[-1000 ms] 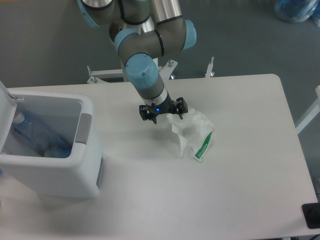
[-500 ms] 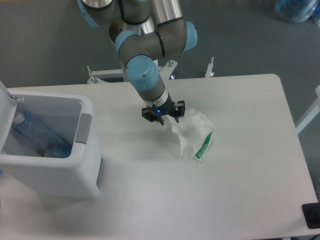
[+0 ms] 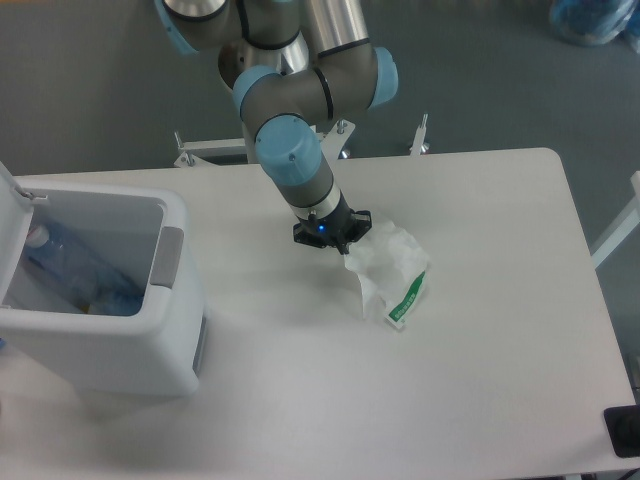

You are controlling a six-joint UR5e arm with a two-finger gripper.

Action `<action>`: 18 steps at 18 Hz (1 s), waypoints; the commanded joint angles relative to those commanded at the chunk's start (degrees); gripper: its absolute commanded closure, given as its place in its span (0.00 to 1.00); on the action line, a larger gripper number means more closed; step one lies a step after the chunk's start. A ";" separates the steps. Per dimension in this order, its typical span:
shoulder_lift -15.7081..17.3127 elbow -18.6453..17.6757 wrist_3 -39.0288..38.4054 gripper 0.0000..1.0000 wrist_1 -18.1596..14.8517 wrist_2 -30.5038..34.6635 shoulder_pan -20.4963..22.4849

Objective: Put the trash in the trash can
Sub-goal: 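Lift the bag and carry it over the trash bin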

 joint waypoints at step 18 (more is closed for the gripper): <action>24.87 13.45 -23.46 1.00 -1.41 -50.70 10.29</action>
